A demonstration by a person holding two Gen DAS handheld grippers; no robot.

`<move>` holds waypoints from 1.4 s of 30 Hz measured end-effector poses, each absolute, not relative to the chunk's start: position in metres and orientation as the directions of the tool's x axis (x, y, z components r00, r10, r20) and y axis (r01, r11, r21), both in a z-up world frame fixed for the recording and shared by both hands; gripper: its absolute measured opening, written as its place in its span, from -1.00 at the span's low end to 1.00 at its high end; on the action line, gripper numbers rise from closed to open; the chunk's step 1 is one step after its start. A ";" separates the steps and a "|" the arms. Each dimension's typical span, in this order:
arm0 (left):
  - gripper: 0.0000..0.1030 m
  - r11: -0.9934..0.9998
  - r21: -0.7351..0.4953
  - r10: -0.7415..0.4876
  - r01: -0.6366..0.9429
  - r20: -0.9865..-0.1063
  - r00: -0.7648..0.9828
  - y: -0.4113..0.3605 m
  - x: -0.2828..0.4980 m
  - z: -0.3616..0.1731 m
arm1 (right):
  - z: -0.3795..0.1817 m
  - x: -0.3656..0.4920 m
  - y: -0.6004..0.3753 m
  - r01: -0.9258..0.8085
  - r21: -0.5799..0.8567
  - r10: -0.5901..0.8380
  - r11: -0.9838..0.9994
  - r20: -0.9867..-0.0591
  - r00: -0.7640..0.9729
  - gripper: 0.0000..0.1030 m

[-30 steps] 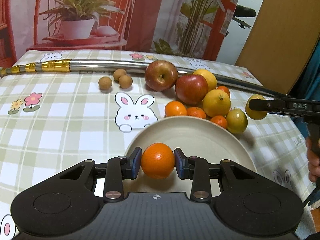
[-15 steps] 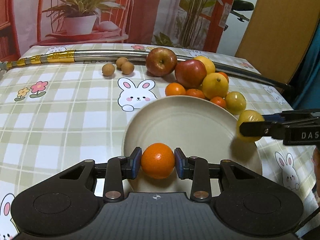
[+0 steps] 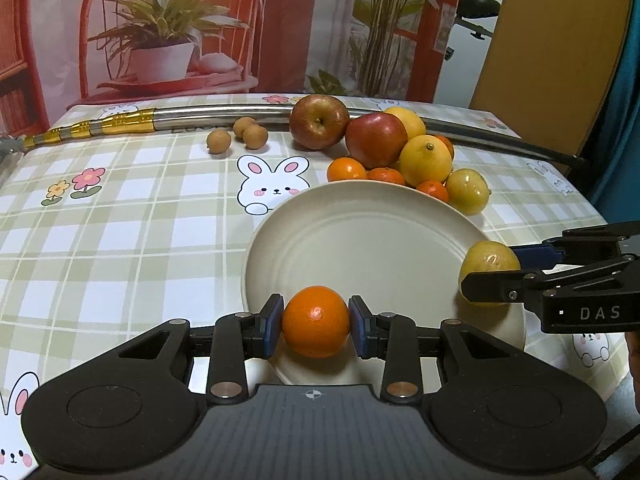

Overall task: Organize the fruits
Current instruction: 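Lower both fruits into the white plate and open both tools, then grasp a brown longan with the left tool while the right tool moves toward a lemon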

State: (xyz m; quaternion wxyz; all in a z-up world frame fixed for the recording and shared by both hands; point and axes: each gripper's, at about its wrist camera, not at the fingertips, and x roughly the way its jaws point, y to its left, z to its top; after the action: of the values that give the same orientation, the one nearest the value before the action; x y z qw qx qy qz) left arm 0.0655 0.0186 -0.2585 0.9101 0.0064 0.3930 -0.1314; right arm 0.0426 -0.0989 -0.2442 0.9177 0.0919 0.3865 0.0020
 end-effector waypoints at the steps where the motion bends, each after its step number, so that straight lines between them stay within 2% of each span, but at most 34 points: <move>1: -0.27 0.966 -0.090 -0.231 0.242 -0.717 0.657 0.019 0.065 -0.259 | -0.245 0.042 -0.098 0.067 0.164 0.071 0.984 -0.708 0.702 -0.19; 23: -0.27 0.970 -0.081 -0.221 0.231 -0.697 0.682 0.016 0.055 -0.259 | -0.245 0.039 -0.092 0.042 0.165 0.085 0.985 -0.692 0.717 -0.16; 31: -0.27 0.971 -0.092 -0.223 0.221 -0.679 0.700 0.016 0.050 -0.255 | -0.237 0.034 -0.093 0.034 0.175 0.091 0.984 -0.662 0.744 0.07; 33: -0.27 0.972 -0.093 -0.222 0.217 -0.673 0.705 0.017 0.050 -0.253 | -0.235 0.033 -0.094 0.035 0.183 0.095 0.983 -0.655 0.750 0.20; 38: -0.27 0.974 -0.101 -0.217 0.201 -0.659 0.720 0.019 0.048 -0.250 | -0.231 0.031 -0.101 0.049 0.218 0.105 0.975 -0.640 0.761 0.26; 42: -0.27 0.975 -0.103 -0.214 0.195 -0.653 0.727 0.020 0.048 -0.248 | -0.229 0.030 -0.103 0.064 0.222 0.096 0.973 -0.640 0.763 0.47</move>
State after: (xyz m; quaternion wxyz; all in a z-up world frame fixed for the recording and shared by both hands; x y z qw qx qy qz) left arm 0.0479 0.0196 -0.2484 0.9291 -0.0136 0.3529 -0.1100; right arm 0.0298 -0.1032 -0.2291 0.9316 0.1159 0.3444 0.0086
